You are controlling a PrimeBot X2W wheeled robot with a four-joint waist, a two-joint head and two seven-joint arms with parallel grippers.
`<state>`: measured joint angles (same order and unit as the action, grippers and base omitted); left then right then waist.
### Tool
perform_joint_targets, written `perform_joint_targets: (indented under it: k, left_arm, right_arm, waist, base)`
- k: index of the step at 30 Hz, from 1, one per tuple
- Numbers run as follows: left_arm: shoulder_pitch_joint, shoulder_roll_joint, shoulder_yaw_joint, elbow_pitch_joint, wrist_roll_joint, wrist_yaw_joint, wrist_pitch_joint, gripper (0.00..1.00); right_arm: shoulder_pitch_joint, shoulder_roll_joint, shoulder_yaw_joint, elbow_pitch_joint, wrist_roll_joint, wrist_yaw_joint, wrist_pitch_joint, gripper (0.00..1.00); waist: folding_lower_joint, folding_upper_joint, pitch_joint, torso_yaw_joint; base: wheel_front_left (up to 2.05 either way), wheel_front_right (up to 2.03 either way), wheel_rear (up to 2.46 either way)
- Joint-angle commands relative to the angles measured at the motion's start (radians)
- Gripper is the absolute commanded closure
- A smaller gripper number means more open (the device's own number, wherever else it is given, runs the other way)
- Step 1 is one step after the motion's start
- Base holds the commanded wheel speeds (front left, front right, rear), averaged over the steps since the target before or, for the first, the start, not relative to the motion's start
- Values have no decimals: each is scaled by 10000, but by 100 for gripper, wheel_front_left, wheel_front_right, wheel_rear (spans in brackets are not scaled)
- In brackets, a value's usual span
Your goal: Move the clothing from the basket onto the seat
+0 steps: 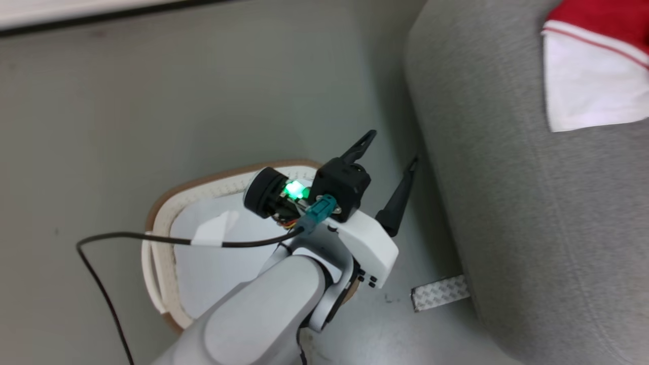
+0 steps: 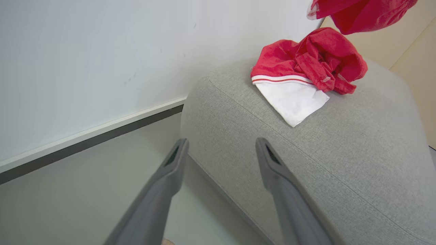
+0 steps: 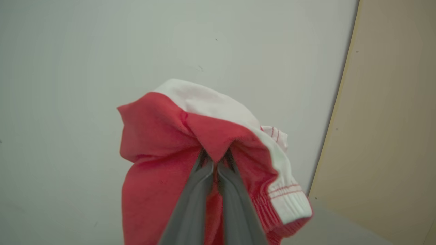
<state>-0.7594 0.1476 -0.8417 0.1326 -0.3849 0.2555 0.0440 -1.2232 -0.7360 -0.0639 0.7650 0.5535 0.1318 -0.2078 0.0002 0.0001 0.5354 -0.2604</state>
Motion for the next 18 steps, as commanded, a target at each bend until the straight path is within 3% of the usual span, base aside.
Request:
perform_joint_targets:
  k: [1, 10, 14, 15, 16, 17, 18]
  left_arm:
    - [-152, -40, -14, 89, 123, -38, -36, 0]
    - [12, -103, -172, 465, 116, 99, -143, 0]
    - [155, 66, -73, 451, 87, 233, -301, 0]
    - [201, 113, -42, 441, 50, 246, -334, 0]
    - [252, 145, -3, 430, 22, 264, -397, 0]
    - [307, 179, 34, 437, -12, 290, -440, 0]
    - [370, 220, 64, 466, -28, 324, -488, 0]
  right_arm:
    - [-56, -2, -113, 386, -173, -23, -58, 100]
    - [1122, 1238, -1311, 3435, -1007, -24, -566, 100]
    - [1742, 1891, -1715, 3392, -1165, -23, -576, 100]
    - [1947, 1999, -1793, 3253, -1231, -23, -572, 88]
    - [2118, 2071, -1909, 3063, -1314, -24, -573, 31]
    - [2288, 2144, -2077, 2847, -1348, -24, -576, 0]
    - [2503, 2273, -2213, 2622, -1396, -23, -577, 0]
  waist:
    - [-2, -1, 685, 567]
    - [-2, -1, 908, 915]
    - [-2, -1, 676, 902]
    - [-2, -1, 586, 884]
    - [-2, -1, 482, 872]
    - [-2, -1, 364, 862]
    - [-2, -1, 232, 854]
  base:
    - [0, 0, 0]
    - [0, 0, 0]
    - [0, 0, 0]
    - [0, 0, 0]
    - [0, 0, 0]
    - [0, 0, 0]
    - [0, 0, 0]
